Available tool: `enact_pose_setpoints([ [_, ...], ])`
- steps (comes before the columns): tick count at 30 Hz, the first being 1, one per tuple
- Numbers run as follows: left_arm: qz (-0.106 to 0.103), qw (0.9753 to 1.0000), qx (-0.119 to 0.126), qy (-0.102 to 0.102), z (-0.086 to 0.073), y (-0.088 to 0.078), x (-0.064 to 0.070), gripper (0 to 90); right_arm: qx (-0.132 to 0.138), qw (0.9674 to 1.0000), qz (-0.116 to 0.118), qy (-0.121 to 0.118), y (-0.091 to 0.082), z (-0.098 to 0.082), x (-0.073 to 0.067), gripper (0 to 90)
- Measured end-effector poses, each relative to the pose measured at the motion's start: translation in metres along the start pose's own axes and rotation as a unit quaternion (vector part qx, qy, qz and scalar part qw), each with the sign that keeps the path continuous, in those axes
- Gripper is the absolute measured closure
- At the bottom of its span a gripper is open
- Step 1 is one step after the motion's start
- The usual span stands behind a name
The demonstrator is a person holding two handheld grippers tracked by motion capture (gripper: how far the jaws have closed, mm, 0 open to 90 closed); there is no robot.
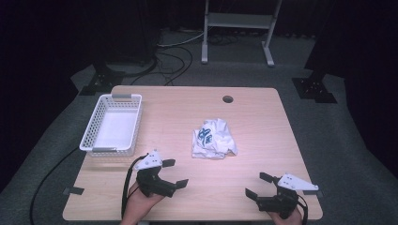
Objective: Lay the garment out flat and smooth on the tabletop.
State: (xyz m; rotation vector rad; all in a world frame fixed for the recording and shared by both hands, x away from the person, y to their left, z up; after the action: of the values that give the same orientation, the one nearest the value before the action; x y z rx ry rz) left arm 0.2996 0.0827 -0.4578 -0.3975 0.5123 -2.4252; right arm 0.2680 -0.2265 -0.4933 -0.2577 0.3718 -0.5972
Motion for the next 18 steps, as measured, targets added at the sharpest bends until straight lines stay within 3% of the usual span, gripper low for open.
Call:
enact_pose_setpoints([
  [9,0.008,1.0,0.0,0.0,-0.001,-0.005,-0.004,7.6,-0.039,0.9989,0.026,-0.007,0.029,0.016,0.007,10.6],
  [18,0.005,1.0,0.002,0.001,0.0,-0.006,-0.002,7.6,-0.068,0.9971,0.03,-0.01,0.046,0.035,0.02,10.6],
])
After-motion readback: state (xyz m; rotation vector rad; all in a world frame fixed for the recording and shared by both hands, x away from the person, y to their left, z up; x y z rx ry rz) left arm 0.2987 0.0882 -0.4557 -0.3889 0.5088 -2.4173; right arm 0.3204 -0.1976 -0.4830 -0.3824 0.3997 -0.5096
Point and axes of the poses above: each handheld gripper's, and its own axes: y roughly forward along the jaws, z roughly out of its top, x roughly to its right, the point moved 7 cm from there along y, roughly forward along the jaws, and after that the axes turned 9 degrees about z, right-handed, at the moved point
